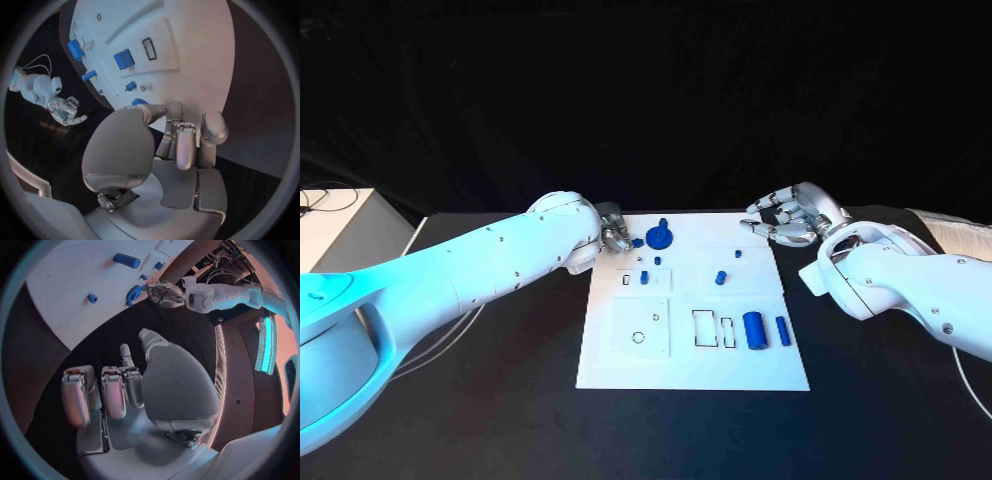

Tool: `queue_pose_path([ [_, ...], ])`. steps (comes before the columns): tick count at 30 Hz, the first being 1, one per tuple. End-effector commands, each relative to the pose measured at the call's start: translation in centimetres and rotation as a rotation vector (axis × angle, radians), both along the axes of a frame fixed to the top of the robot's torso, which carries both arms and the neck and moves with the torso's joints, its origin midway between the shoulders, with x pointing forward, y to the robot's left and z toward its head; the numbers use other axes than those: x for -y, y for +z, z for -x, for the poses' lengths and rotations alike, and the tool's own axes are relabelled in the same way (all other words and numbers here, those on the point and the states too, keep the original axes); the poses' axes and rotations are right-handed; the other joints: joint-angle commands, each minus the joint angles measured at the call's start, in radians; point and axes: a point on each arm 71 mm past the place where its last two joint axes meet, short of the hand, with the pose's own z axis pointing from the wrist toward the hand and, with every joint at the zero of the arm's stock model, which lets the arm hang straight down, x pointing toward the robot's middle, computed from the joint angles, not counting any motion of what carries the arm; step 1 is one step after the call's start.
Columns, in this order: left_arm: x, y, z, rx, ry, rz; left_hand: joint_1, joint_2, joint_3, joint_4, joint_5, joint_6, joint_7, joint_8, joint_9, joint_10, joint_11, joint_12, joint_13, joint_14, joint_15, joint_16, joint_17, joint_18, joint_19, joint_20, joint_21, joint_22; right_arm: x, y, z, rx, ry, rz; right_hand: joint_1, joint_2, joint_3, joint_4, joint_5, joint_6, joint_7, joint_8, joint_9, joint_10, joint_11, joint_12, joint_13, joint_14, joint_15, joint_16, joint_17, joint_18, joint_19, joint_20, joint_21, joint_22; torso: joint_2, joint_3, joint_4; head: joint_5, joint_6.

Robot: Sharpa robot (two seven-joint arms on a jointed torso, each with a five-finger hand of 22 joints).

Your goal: Assemble the parts on the task board

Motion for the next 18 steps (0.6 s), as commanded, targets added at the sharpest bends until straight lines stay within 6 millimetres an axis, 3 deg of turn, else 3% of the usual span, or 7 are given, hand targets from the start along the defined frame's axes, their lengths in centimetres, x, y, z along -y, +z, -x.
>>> queue_pose_path([
  [1, 0.0, -0.3, 0.2, -0.017, -0.001, 0.016, -0.011, 0.002, 0.010, -0.002, 0.002, -0.003, 0.003, 0.003, 0.000, -0.005, 0.000, -0.004, -0.001, 0.036, 0.007, -0.006, 0.094, 0.008, -0.006, 0.002, -0.003, 0.000, -0.1, 0.0, 0.0, 0.005, 0.016, 0.007, -0.008, 0.002, 0.005, 0.001, 0.004, -0.008, 0.001, 0.003, 0.000, 0.064, 0.008, -0.004, 0.227, 0.097, 0.007, -0.004, 0.242, 0.001, 0.090, 0.004, -0.004, 0.243, 0.000, 0.0001, -0.0008, 0.001, 0.002],
  [10, -0.7, 0.9, 0.3, 0.033, -0.002, 0.073, -0.029, -0.025, 0.018, -0.014, -0.001, -0.001, 0.002, 0.011, 0.000, -0.003, -0.001, -0.001, -0.002, 0.036, 0.007, -0.006, 0.092, 0.008, -0.006, 0.002, -0.003, 0.001, 0.0, 0.0, 0.0, 0.006, 0.013, 0.007, -0.008, 0.002, 0.005, 0.001, 0.004, -0.008, 0.001, 0.003, 0.000, 0.064, 0.008, -0.004, 0.227, 0.097, 0.007, -0.004, 0.242, 0.001, 0.090, 0.004, -0.004, 0.243, -0.001, 0.0007, 0.0017, -0.002, 0.005],
  [14, -0.9, 1.8, 0.4, 0.075, -0.007, 0.109, -0.051, -0.084, 0.012, -0.030, 0.000, 0.007, -0.001, 0.015, -0.006, -0.012, -0.003, 0.002, -0.001, 0.026, 0.005, -0.016, 0.069, 0.011, -0.016, 0.002, -0.011, -0.012, 0.1, 0.0, 0.0, 0.006, 0.012, 0.007, -0.008, 0.002, 0.005, 0.001, 0.004, -0.008, 0.001, 0.003, 0.000, 0.064, 0.008, -0.004, 0.227, 0.097, 0.007, -0.004, 0.242, 0.001, 0.090, 0.004, -0.004, 0.243, -0.001, 0.0005, 0.0006, -0.001, 0.008],
  [16, -0.9, 2.2, 0.4, 0.102, -0.020, 0.124, -0.071, -0.116, -0.003, -0.028, -0.005, 0.008, 0.004, 0.013, -0.013, -0.020, 0.002, 0.006, 0.001, 0.005, 0.009, -0.036, 0.027, 0.019, -0.048, 0.003, -0.033, -0.050, 0.1, 0.0, 0.0, 0.006, 0.011, 0.008, -0.008, 0.002, 0.005, 0.001, 0.004, -0.008, 0.001, 0.003, 0.000, 0.064, 0.008, -0.004, 0.227, 0.097, 0.007, -0.004, 0.242, 0.001, 0.090, 0.004, -0.004, 0.243, -0.001, 0.0004, 0.0007, -0.001, 0.008],
  [18, -0.8, 2.6, 0.4, 0.132, -0.040, 0.136, -0.056, -0.130, -0.023, -0.046, -0.005, -0.039, 0.026, 0.011, -0.021, -0.083, 0.022, 0.002, 0.000, -0.087, 0.026, -0.112, -0.116, 0.053, -0.199, 0.016, -0.142, -0.220, 0.2, 0.0, 0.0, 0.006, 0.010, 0.008, -0.008, 0.002, 0.005, 0.001, 0.004, -0.008, 0.001, 0.003, 0.000, 0.064, 0.008, -0.004, 0.227, 0.097, 0.007, -0.004, 0.242, 0.001, 0.090, 0.004, -0.004, 0.243, -0.001, 0.0000, 0.0010, -0.001, 0.009],
])
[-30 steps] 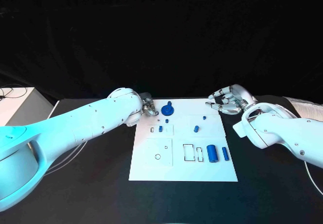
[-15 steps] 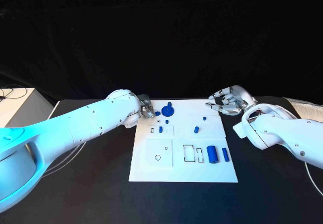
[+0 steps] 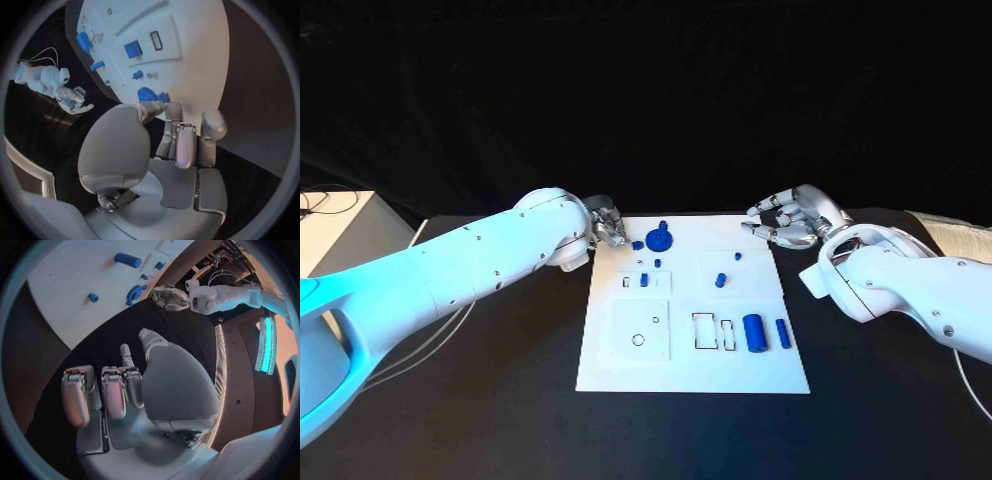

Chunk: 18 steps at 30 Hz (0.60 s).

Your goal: Assemble the parts on the task board

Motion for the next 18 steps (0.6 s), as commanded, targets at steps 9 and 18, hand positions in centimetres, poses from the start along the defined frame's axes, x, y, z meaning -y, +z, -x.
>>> queue_pose_path([
  [9, 1.9, 1.6, 0.3, 0.258, -0.160, 0.063, 0.102, -0.021, -0.124, -0.084, -0.010, -0.152, 0.057, -0.048, -0.109, -0.188, 0.062, -0.111, -0.109, -0.417, 0.059, -0.318, -0.520, 0.058, -0.276, 0.057, -0.275, -0.301, 0.1, 0.0, 0.0, 0.006, 0.011, 0.008, -0.008, 0.002, 0.005, 0.001, 0.004, -0.008, 0.001, 0.003, 0.000, 0.064, 0.008, -0.004, 0.226, 0.097, 0.007, -0.004, 0.242, 0.001, 0.090, 0.004, -0.004, 0.243, 0.001, -0.0009, 0.0002, 0.001, 0.006],
  [18, 2.7, 0.0, 0.2, 0.322, -0.218, -0.026, 0.142, -0.021, -0.144, -0.109, -0.010, -0.122, 0.075, -0.110, -0.227, -0.201, 0.083, -0.197, -0.208, -0.442, 0.077, -0.314, -0.563, 0.058, -0.279, 0.071, -0.284, -0.301, 0.0, 0.0, 0.0, 0.005, 0.013, 0.008, -0.008, 0.002, 0.005, 0.001, 0.004, -0.008, 0.001, 0.003, 0.000, 0.064, 0.008, -0.004, 0.226, 0.097, 0.007, -0.004, 0.242, 0.001, 0.090, 0.004, -0.004, 0.243, 0.003, -0.0002, -0.0030, 0.005, 0.010],
])
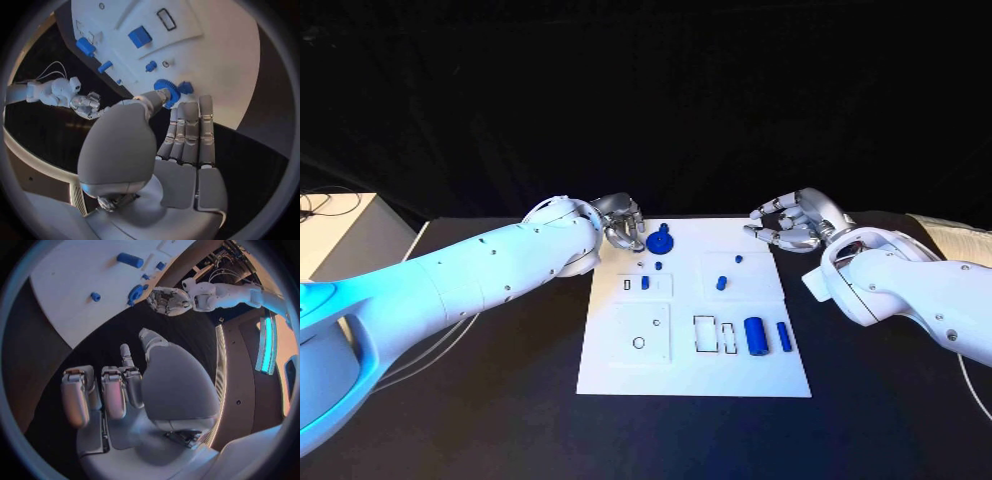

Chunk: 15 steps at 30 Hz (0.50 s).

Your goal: Assemble the parts on the task board

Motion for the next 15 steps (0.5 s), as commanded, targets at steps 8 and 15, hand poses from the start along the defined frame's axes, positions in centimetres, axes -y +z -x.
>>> queue_pose_path([
  [8, 0.9, -0.7, -0.1, 0.068, -0.051, -0.110, 0.008, 0.006, -0.023, -0.003, -0.034, 0.077, 0.001, -0.019, -0.073, 0.050, -0.014, 0.000, -0.038, 0.050, -0.012, 0.081, 0.038, 0.014, 0.019, 0.002, 0.018, 0.017, -0.2, 0.0, 0.0, 0.004, 0.017, 0.007, -0.008, 0.002, 0.005, 0.001, 0.004, -0.008, 0.001, 0.003, 0.000, 0.064, 0.008, -0.004, 0.226, 0.097, 0.007, -0.004, 0.242, 0.001, 0.090, 0.004, -0.004, 0.242, 0.002, 0.0013, -0.0012, 0.001, 0.000],
  [15, 0.9, -1.0, -0.2, 0.040, -0.009, -0.156, -0.004, 0.003, -0.039, 0.009, -0.047, 0.111, -0.003, -0.031, -0.110, 0.076, -0.019, 0.011, -0.045, 0.142, -0.017, 0.165, 0.146, 0.014, 0.039, -0.003, 0.037, 0.029, -0.2, 0.0, 0.0, 0.004, 0.017, 0.007, -0.008, 0.002, 0.005, 0.001, 0.004, -0.008, 0.001, 0.003, 0.000, 0.064, 0.008, -0.004, 0.226, 0.097, 0.007, -0.004, 0.242, 0.001, 0.090, 0.004, -0.004, 0.242, 0.001, 0.0007, -0.0015, 0.001, -0.003],
])
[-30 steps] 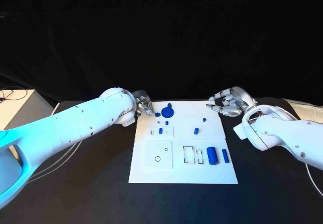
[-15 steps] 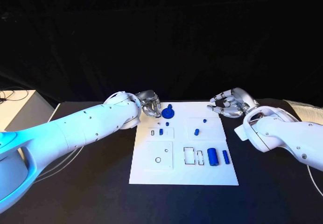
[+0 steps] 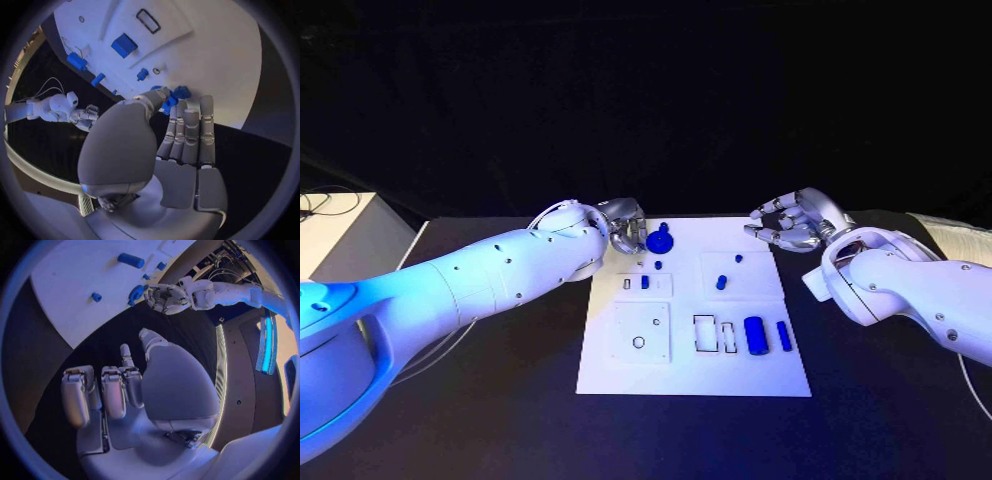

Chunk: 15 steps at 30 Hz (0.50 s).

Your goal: Assemble the parts on the task board

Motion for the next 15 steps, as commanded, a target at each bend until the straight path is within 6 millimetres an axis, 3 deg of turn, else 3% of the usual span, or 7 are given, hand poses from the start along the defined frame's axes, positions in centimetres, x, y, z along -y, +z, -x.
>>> queue_pose_path([
  [1, -0.08, -0.23, -0.05, -0.014, 0.031, -0.062, -0.012, 0.000, -0.010, 0.004, -0.007, 0.012, 0.000, -0.005, -0.010, 0.011, -0.002, 0.008, 0.000, 0.026, -0.001, 0.023, 0.032, 0.014, 0.009, 0.000, 0.006, 0.004, -0.16, 0.03, 0.04, 0.005, 0.017, 0.007, -0.008, 0.002, 0.005, 0.001, 0.004, -0.008, 0.001, 0.003, 0.000, 0.064, 0.008, -0.004, 0.226, 0.097, 0.007, -0.004, 0.242, 0.001, 0.090, 0.004, -0.004, 0.243, -0.001, -0.0001, -0.0006, -0.001, -0.003],
  [9, 0.01, -0.32, -0.08, -0.022, 0.054, -0.073, -0.011, 0.003, -0.030, 0.014, -0.006, 0.021, -0.003, -0.022, -0.042, 0.030, -0.008, 0.058, 0.021, 0.087, -0.006, 0.080, 0.115, 0.012, 0.029, -0.005, 0.028, 0.024, -0.18, 0.04, 0.04, 0.005, 0.017, 0.006, -0.008, 0.002, 0.005, 0.001, 0.004, -0.008, 0.001, 0.003, 0.000, 0.064, 0.008, -0.004, 0.226, 0.097, 0.007, -0.004, 0.242, 0.001, 0.090, 0.004, -0.004, 0.243, -0.001, 0.0000, -0.0003, -0.003, -0.001],
  [15, 0.10, -0.37, -0.14, -0.026, 0.060, -0.076, -0.005, 0.007, -0.029, 0.015, -0.005, 0.026, -0.003, -0.025, -0.050, 0.032, -0.009, 0.072, 0.028, 0.103, -0.007, 0.094, 0.137, 0.010, 0.041, -0.006, 0.041, 0.039, -0.18, 0.04, 0.04, 0.005, 0.017, 0.006, -0.008, 0.002, 0.005, 0.001, 0.004, -0.008, 0.001, 0.003, 0.000, 0.064, 0.008, -0.004, 0.226, 0.097, 0.007, -0.004, 0.242, 0.001, 0.090, 0.004, -0.004, 0.243, 0.000, 0.0009, -0.0009, -0.004, -0.001],
])
